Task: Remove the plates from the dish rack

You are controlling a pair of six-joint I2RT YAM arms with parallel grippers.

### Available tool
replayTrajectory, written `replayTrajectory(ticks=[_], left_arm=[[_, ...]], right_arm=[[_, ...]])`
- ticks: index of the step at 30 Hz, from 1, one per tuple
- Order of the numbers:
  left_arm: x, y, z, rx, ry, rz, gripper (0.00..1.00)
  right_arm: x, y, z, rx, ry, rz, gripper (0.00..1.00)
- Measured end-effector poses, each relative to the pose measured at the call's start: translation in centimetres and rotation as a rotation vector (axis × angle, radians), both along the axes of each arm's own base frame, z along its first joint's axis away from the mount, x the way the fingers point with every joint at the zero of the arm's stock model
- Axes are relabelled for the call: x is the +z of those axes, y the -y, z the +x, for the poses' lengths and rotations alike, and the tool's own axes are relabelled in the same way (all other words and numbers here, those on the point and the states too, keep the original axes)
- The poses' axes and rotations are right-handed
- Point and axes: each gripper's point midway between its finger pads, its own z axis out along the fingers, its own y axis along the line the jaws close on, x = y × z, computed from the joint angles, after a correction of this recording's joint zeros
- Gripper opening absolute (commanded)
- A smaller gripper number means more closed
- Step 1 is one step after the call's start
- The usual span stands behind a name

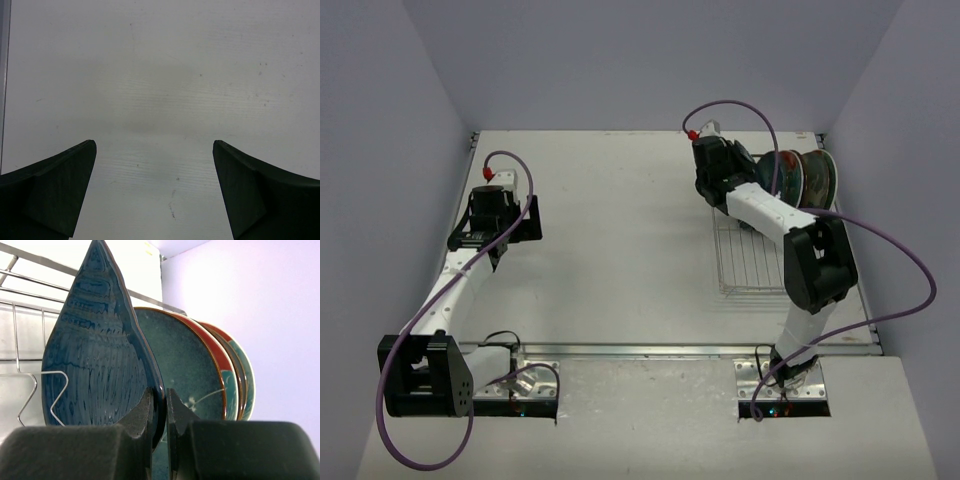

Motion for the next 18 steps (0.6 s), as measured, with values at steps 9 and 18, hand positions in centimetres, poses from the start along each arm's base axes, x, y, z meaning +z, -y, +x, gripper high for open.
replayTrajectory(ticks=[9,18], left_arm=[[0.0,0.0,0.0,0.001,0.000,0.001,1.00],[0.0,0.0,0.0,-0.003,0.001,-0.001,1.00]], right_arm=[[5.3,-0.6,1.5,0.072,0.127,-0.130,0.00],[12.4,-3.1,0.3,0.086,0.287,-0.288,0.00]])
